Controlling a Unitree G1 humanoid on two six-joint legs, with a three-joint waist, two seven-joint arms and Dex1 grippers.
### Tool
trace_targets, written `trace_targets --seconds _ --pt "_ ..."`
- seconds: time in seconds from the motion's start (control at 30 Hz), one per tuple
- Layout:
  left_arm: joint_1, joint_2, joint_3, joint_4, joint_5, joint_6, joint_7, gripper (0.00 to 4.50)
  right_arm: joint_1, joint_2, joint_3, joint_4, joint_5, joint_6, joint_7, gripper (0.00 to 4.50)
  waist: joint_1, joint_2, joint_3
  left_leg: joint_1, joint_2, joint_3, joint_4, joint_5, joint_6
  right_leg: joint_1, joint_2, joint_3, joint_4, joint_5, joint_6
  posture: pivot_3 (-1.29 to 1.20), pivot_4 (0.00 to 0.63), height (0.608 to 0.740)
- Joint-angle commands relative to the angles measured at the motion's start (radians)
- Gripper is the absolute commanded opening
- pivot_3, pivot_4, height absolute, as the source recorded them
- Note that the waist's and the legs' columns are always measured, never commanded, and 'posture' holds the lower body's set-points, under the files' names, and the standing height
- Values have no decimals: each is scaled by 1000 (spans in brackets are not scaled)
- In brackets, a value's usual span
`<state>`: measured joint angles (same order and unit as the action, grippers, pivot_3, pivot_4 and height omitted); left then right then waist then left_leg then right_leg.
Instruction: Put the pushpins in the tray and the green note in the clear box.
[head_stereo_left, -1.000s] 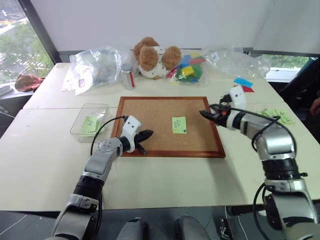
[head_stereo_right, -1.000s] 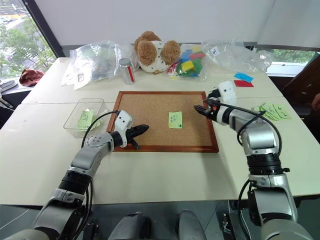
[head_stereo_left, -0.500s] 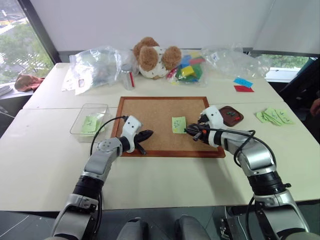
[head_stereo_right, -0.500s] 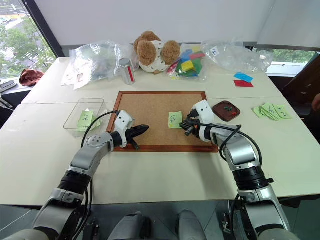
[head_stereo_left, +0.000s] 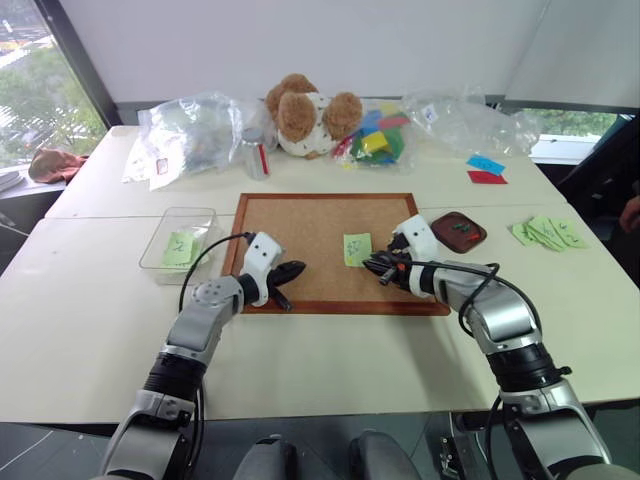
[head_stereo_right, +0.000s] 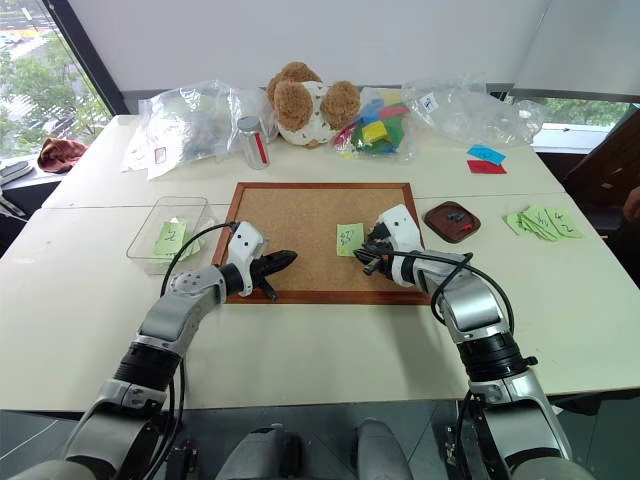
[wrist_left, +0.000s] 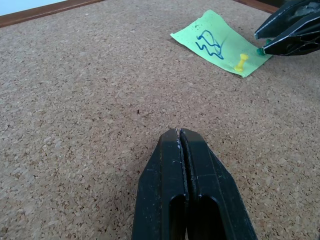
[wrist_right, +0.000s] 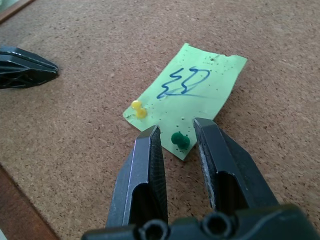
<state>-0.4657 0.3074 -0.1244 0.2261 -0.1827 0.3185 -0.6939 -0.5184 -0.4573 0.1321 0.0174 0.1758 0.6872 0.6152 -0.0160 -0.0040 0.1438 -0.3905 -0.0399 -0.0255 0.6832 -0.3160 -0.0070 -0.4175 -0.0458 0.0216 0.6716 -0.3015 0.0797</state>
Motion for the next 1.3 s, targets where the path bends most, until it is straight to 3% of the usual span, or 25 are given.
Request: trace_targets --seconds 0.03,0.1,0.23,0.83,1.0,1.3 --pt "30 10 -15 23 19 29 -3 0 -10 -1 -11 3 -4 -21 2 1103 0 0 0 0 0 0 0 0 0 0 0 0 0 0 0 0 150 740" --pt "30 10 -15 24 19 28 -4 0 -11 -1 -14 8 -4 -22 3 1103 0 0 0 0 0 0 0 0 0 0 0 0 0 0 0 0 150 740" --pt "28 10 -16 25 19 29 -5 0 -7 -4 -15 6 -6 -26 4 33 1 0 0 0 0 0 0 0 0 0 0 0 0 0 0 0 150 740" --pt "27 17 -37 62 32 31 -11 0 -58 -83 -131 -179 43 99 -15 33 2 0 0 1 0 0 0 -1 3 1 0 0 0 0 0 0 150 740" --pt "23 13 -40 69 32 27 -12 0 -95 -137 -201 10 -7 -23 -64 33 3 0 0 1 0 0 0 -1 3 2 0 0 0 0 0 0 150 740" --pt "29 14 -43 67 34 22 -13 0 -227 -201 -226 562 -93 -318 -110 33 0 0 -1 4 0 0 0 -1 2 5 0 0 -2 0 0 0 150 740"
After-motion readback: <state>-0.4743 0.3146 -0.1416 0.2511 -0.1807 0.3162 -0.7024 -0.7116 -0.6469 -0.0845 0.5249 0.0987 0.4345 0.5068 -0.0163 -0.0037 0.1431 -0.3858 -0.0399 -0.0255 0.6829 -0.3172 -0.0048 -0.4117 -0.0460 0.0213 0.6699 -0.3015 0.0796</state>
